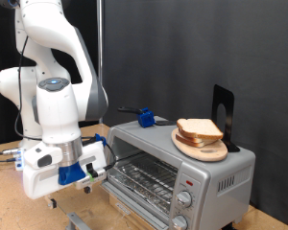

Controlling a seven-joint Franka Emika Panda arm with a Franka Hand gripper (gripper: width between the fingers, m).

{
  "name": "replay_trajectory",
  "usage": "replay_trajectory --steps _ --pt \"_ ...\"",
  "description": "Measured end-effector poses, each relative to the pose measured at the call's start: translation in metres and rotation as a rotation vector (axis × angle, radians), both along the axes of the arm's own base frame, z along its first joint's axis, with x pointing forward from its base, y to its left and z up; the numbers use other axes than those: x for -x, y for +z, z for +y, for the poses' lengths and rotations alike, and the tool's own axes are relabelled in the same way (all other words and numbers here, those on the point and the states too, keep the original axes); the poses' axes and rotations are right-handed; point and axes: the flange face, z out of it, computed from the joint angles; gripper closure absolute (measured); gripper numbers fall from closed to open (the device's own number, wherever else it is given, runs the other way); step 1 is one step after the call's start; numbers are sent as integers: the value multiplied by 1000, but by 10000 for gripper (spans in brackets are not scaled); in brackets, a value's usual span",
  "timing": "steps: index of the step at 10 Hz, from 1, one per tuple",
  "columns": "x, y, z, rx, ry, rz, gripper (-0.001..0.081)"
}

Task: Make a piece of toast with the oven

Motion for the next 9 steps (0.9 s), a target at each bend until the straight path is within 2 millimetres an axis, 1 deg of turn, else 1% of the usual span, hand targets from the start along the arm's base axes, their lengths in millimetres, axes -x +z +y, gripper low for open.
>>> replay_trajectory --steps 1,2,4,6,9 --pt "2 0 -1 -39 12 -3 -2" --pt "7 6 -5 -119 52 1 -2" --pt "21 33 -18 -295 122 1 -2" --pt "30 62 -31 -421 124 -9 -2" --pt "39 106 -49 -519 102 -41 -2"
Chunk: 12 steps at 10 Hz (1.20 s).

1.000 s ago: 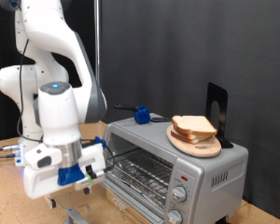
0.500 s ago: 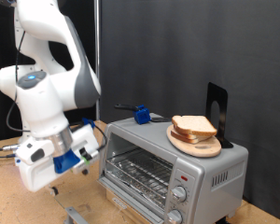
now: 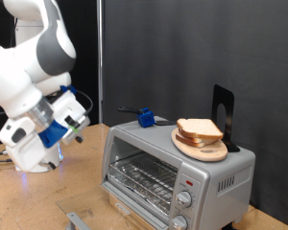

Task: Make a piece of toast with the oven

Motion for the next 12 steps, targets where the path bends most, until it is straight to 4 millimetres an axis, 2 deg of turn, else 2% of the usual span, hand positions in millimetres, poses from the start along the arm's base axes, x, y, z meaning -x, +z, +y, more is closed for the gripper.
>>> replay_trajectory --steps 4,5,6,9,12 --pt "11 51 -19 -39 -38 -32 -2" --pt "11 49 -18 -40 -36 -29 -2" --pt "11 50 -13 -56 -8 -19 -2" --pt "4 83 22 -73 193 -115 -2" --pt "4 116 61 85 463 -294 -2"
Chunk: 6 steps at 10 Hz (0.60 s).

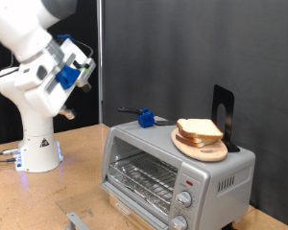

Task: Make a piece of toast with the oven

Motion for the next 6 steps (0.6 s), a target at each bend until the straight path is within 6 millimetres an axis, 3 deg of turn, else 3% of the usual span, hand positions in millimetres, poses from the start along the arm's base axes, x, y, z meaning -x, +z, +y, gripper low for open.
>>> replay_trajectory --steps 2,4,6 --pt "8 12 23 137 137 -104 -2" --pt "9 8 25 79 124 -72 -2" --pt "12 14 43 3 255 -76 -2"
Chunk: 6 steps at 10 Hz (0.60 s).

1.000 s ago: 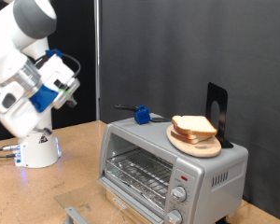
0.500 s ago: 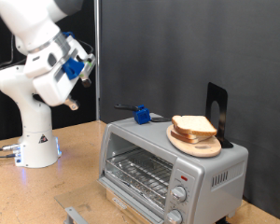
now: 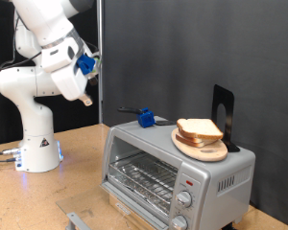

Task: Make a piece of toast with the oven

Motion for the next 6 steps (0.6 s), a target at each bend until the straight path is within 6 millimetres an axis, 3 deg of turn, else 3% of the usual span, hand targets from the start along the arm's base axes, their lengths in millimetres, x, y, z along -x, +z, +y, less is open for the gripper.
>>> replay_trajectory --steps 3,6 --pt "2 20 49 8 237 -89 -2" --pt "11 41 96 79 313 -244 -2"
